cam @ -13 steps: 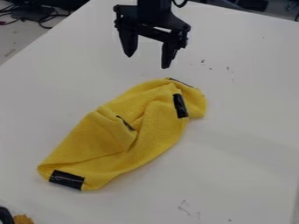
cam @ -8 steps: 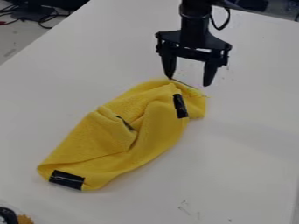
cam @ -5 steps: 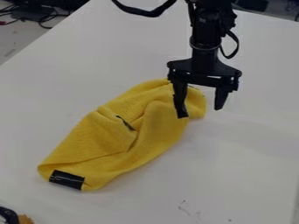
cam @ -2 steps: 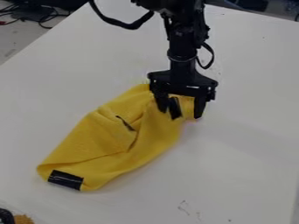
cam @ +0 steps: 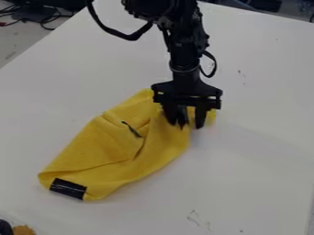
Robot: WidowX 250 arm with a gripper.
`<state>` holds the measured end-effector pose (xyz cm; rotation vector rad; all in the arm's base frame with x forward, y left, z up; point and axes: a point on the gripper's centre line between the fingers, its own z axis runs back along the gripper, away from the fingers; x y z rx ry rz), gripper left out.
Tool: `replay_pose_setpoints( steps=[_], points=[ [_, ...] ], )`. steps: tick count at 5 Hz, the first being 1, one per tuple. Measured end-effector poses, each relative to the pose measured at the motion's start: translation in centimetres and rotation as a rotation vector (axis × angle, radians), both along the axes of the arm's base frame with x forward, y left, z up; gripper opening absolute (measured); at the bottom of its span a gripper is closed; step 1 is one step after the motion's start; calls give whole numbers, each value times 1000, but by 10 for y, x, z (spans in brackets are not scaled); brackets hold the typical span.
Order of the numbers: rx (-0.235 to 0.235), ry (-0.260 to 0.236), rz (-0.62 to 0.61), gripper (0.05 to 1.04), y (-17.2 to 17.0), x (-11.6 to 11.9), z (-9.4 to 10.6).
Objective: Unfold the cloth from left to right
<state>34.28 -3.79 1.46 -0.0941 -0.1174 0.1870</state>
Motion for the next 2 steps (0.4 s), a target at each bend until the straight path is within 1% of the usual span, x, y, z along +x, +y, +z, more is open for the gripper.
replay_pose_setpoints(
  steps=[1,2],
  points=[
    [12,1,-8,387,1,4,5],
    [18,5,7,184,2,5,8]
  ],
)
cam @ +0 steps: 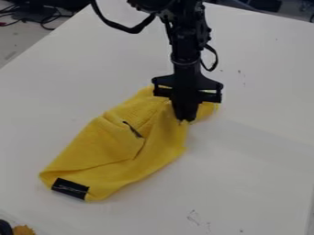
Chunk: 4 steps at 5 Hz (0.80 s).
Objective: Unfold the cloth from left to right
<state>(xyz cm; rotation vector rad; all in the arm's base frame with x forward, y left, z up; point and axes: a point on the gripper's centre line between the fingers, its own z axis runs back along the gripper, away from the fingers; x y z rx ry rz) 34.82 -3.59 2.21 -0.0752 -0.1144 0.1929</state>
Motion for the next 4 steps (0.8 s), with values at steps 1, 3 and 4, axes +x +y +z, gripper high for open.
replay_pose_setpoints(
  steps=[1,3,4],
  points=[
    [9,-10,21,88,0,2,0],
    [47,-5,8,78,-2,3,9],
    [90,-7,-17,78,-13,1,26]
  ],
)
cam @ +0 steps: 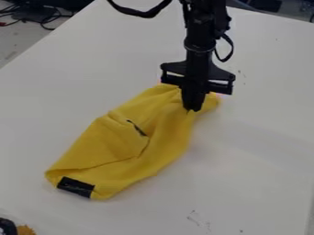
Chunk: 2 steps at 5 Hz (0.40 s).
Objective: Unfold the cloth from left to right
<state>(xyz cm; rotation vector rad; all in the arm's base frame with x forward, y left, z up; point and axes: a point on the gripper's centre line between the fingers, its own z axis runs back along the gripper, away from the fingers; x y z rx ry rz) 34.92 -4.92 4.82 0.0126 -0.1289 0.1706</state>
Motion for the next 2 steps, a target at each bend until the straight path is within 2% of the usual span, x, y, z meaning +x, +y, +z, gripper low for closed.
replay_pose_setpoints(
  steps=[1,2],
  points=[
    [28,-34,7,78,-25,-14,12],
    [34,-65,13,96,-45,-37,2]
  ],
)
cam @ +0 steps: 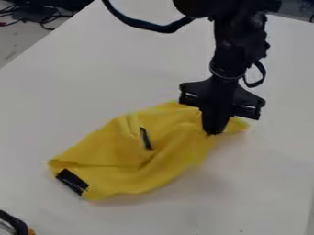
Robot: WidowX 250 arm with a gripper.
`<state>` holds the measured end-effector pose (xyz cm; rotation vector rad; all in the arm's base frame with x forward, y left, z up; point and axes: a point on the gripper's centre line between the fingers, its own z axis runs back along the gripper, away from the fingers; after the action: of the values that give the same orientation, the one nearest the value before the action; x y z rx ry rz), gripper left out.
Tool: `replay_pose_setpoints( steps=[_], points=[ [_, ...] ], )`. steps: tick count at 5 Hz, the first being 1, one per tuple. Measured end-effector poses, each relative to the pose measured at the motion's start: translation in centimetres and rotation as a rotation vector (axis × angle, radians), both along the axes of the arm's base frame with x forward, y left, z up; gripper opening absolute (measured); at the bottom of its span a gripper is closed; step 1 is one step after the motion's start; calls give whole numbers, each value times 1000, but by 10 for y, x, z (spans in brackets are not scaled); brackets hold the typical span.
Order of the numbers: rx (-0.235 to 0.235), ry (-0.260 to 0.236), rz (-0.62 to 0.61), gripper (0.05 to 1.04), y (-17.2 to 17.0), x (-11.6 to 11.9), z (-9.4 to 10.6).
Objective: Unfold the cloth from left to right
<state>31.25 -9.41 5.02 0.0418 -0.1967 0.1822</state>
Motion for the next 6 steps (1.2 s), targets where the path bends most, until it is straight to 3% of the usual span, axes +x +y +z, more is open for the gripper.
replay_pose_setpoints(
  steps=[1,2,3,4,6],
  points=[
    [-21,-25,27,263,-13,-11,-10],
    [-46,-27,40,539,-19,-12,-11],
    [-49,-13,48,845,-21,-15,-11],
    [-54,21,55,1016,-27,-21,-10],
    [-79,35,74,1006,-51,-35,-7]
  ],
)
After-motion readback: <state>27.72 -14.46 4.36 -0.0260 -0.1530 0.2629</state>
